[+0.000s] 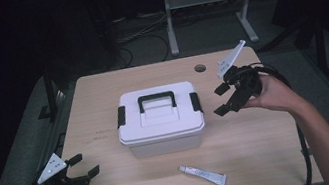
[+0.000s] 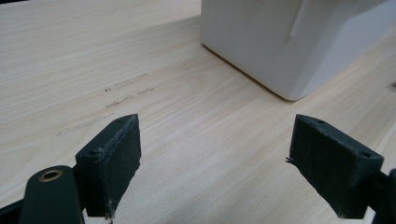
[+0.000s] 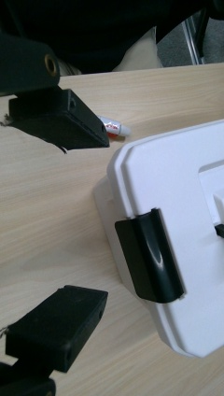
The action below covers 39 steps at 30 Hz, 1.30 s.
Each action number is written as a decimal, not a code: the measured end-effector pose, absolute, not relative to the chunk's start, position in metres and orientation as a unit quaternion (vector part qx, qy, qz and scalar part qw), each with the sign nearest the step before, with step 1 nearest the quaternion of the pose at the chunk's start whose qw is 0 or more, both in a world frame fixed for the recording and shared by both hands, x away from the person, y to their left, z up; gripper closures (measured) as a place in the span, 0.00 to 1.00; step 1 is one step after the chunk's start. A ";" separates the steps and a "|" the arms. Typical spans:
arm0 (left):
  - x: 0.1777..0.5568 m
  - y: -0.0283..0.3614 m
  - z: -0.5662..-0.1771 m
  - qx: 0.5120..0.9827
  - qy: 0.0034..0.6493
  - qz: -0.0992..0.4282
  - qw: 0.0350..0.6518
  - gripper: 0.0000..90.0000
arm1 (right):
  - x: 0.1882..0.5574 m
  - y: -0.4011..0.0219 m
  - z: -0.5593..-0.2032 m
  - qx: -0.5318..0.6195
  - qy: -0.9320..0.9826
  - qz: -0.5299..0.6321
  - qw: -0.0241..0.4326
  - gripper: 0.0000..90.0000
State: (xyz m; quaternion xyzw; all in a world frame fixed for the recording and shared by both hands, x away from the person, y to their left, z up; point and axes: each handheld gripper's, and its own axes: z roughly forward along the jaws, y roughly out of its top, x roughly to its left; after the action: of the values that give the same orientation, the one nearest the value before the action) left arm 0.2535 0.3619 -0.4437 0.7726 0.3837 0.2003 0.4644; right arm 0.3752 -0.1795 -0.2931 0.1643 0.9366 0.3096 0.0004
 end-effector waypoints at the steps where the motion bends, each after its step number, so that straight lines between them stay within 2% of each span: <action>1: 0.253 0.362 -0.444 0.773 0.384 0.200 0.465 0.18 | 0.376 -0.179 -0.293 0.164 0.936 0.310 -0.002 0.23; 39: 0.254 0.362 -0.441 0.771 0.380 0.199 0.470 0.18 | 0.404 -0.139 -0.272 0.139 0.941 0.308 -0.023 0.21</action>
State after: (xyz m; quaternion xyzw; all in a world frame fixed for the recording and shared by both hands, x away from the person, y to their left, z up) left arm 0.2541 0.3617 -0.4412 0.7714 0.3798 0.1993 0.4700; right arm 0.4039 -0.1394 -0.2715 0.1392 0.9408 0.3082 -0.0228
